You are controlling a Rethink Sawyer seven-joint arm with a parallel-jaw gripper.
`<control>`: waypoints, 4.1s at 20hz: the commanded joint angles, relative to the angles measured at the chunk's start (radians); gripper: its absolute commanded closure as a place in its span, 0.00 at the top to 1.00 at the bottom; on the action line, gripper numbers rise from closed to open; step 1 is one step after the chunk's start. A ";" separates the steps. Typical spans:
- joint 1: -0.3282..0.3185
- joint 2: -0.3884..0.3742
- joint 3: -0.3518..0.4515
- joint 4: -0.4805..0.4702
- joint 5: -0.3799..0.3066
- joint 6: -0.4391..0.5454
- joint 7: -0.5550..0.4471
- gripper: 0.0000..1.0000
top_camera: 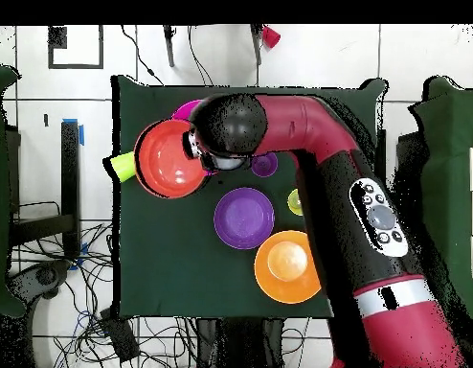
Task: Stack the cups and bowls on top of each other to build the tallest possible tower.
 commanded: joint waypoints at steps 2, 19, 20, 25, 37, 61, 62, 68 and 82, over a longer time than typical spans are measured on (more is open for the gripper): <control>0.058 0.143 0.018 -0.250 -0.071 0.113 -0.180 0.00; 0.059 0.330 0.033 -0.461 -0.123 0.172 -0.353 0.00; 0.062 0.340 0.035 -0.482 -0.127 0.185 -0.365 0.00; 0.072 0.390 0.052 -0.583 -0.147 0.257 -0.424 0.00; 0.085 0.451 0.078 -0.671 -0.187 0.283 -0.481 0.00; 0.079 0.430 0.081 -0.593 -0.180 0.201 -0.508 1.00; 0.078 0.431 0.083 -0.590 -0.180 0.201 -0.513 1.00; 0.073 0.434 0.090 -0.589 -0.176 0.214 -0.520 1.00; -0.033 0.126 0.051 -0.277 -0.111 0.270 -0.408 1.00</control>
